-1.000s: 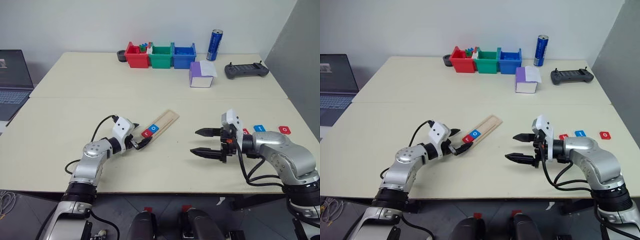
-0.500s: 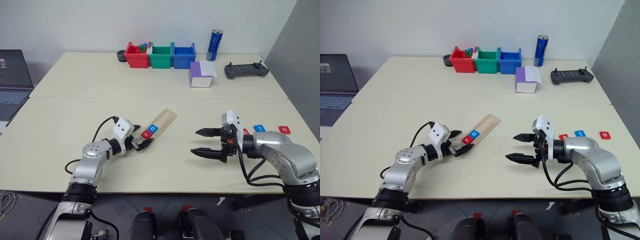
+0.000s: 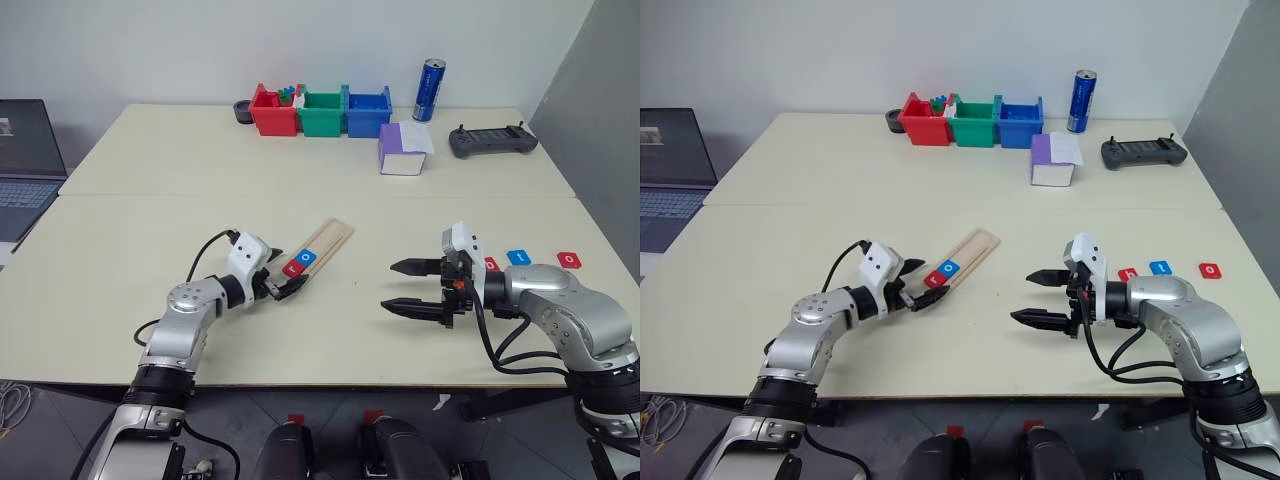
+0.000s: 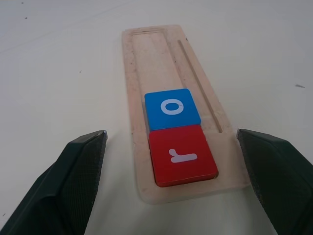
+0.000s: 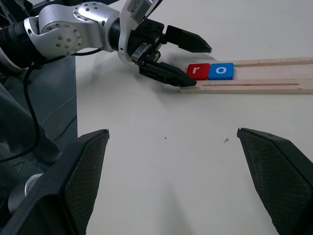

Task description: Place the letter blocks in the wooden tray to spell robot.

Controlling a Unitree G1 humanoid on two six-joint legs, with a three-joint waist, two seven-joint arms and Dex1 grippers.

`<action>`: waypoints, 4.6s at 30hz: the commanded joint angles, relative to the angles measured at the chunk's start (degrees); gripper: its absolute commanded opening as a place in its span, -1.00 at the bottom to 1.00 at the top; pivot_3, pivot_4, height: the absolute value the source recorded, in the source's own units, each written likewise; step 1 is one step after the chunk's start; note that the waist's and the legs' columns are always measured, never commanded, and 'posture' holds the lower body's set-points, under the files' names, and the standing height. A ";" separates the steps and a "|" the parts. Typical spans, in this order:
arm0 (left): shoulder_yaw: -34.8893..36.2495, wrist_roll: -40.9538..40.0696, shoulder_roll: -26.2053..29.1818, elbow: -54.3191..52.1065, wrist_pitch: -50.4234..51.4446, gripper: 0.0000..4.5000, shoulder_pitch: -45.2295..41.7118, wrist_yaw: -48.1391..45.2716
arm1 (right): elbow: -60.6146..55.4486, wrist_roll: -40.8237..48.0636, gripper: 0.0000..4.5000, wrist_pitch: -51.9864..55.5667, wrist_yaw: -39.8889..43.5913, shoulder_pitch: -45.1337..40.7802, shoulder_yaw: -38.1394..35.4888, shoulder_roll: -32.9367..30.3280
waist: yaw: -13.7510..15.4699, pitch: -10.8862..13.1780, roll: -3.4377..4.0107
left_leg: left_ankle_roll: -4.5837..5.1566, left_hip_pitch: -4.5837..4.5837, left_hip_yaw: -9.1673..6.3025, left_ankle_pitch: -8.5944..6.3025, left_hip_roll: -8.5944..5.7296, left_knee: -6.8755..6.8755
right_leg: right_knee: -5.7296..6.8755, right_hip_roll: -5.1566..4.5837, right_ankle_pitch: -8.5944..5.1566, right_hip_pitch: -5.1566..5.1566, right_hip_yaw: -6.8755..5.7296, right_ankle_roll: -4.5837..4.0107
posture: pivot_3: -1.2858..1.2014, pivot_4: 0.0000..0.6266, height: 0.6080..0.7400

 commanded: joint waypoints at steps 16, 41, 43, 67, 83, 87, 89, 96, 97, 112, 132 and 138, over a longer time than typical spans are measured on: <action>-1.51 0.47 -1.27 -7.42 4.69 1.00 1.99 3.59 | -1.05 0.21 0.98 -1.33 1.03 -0.86 0.87 -0.45 | 0.01 0.00 -0.01 | 0.00 0.00 0.00 0.00 0.00 0.00 | -0.01 0.00 0.00 0.00 0.00 0.00 | 0.03 -0.52 1.00; -3.42 0.91 -3.73 -7.07 9.75 0.50 0.85 6.50 | 5.71 -6.88 1.00 -8.03 -3.06 -1.78 2.29 1.79 | 0.07 -0.01 -0.02 | 0.00 0.00 0.00 0.00 -0.01 -0.01 | -0.02 0.00 0.01 0.01 0.01 0.03 | 0.03 -0.52 1.00; -3.50 0.92 -3.01 -6.56 9.08 0.50 0.52 5.40 | 5.31 -6.68 1.00 -8.03 -2.51 -1.19 2.05 1.40 | 0.07 -0.01 -0.03 | 0.00 0.00 0.00 0.00 -0.01 -0.01 | -0.03 0.00 0.01 0.01 0.01 0.03 | 0.03 -0.52 1.00; -14.62 4.35 -4.37 28.66 -18.18 0.50 -23.09 -33.36 | -2.73 -3.42 1.00 -7.24 1.25 19.65 -18.45 -16.05 | 0.06 0.05 -0.14 | 0.01 -0.04 -0.02 -0.01 -0.06 0.00 | -0.09 0.05 0.01 0.00 -0.03 0.05 | 0.03 -0.52 1.00; -14.31 7.70 -6.31 30.47 -25.71 0.50 -19.23 -30.37 | -3.81 -3.40 1.00 -5.78 0.42 18.33 -16.67 -16.02 | 0.08 0.06 -0.18 | 0.04 -0.04 -0.07 -0.02 -0.08 0.00 | -0.15 0.05 0.03 0.03 -0.05 0.12 | 0.03 -0.52 1.00; -14.18 7.79 -5.99 30.39 -25.63 0.50 -19.11 -29.89 | -3.27 -3.39 1.00 -5.66 0.68 17.19 -15.68 -16.07 | 0.13 0.05 -0.19 | 0.04 -0.05 -0.07 -0.02 -0.08 0.00 | -0.15 0.05 0.03 0.04 -0.04 0.13 | 0.03 -0.52 1.00; -13.99 7.51 -6.11 30.42 -25.22 0.50 -19.27 -29.89 | -3.14 -3.39 1.00 -5.64 0.77 16.92 -15.35 -16.07 | 0.13 0.05 -0.19 | 0.04 -0.05 -0.07 -0.02 -0.08 0.00 | -0.15 0.05 0.03 0.04 -0.05 0.13 | 0.03 -0.52 1.00; -14.00 6.14 -6.89 30.00 -22.20 0.66 -20.36 -32.14 | -2.94 -3.23 1.00 -5.78 0.77 16.98 -14.99 -16.06 | 0.12 0.05 -0.18 | 0.04 -0.05 -0.07 -0.02 -0.08 0.00 | -0.15 0.05 0.03 0.04 -0.05 0.12 | 0.03 -0.52 1.00; -13.79 5.80 -7.10 29.98 -21.37 0.82 -20.69 -32.28 | -3.00 -3.22 1.00 -5.80 0.73 17.12 -15.02 -16.03 | 0.12 0.05 -0.18 | 0.04 -0.05 -0.07 -0.02 -0.08 0.00 | -0.15 0.05 0.03 0.04 -0.05 0.13 | 0.03 -0.52 1.00; -10.88 3.05 -2.67 23.75 -15.85 0.97 -20.74 -35.00 | -1.69 -0.84 1.00 -5.87 0.07 16.84 -19.38 -16.07 | 0.02 0.06 -0.19 | 0.04 -0.06 -0.07 -0.02 -0.06 -0.01 | -0.14 0.07 0.04 0.02 -0.05 0.13 | 0.03 -0.52 1.00; 8.85 -17.24 19.93 -4.54 0.64 0.97 -0.43 -40.24 | -0.79 -6.77 1.00 7.77 -38.34 10.63 -26.75 0.29 | -0.42 -0.01 -0.07 | 0.01 0.03 0.01 -0.01 0.05 -0.04 | -0.02 0.04 0.03 -0.01 0.04 0.11 | 0.03 -0.52 1.00; 9.67 -17.49 21.65 -9.91 2.39 0.97 4.11 -37.48 | 3.18 -8.27 1.00 7.40 -38.39 6.61 -23.39 0.04 | -0.07 -0.01 -0.08 | 0.02 0.01 0.01 -0.01 0.02 -0.07 | -0.05 0.04 0.03 -0.03 0.04 0.11 | 0.03 -0.52 1.00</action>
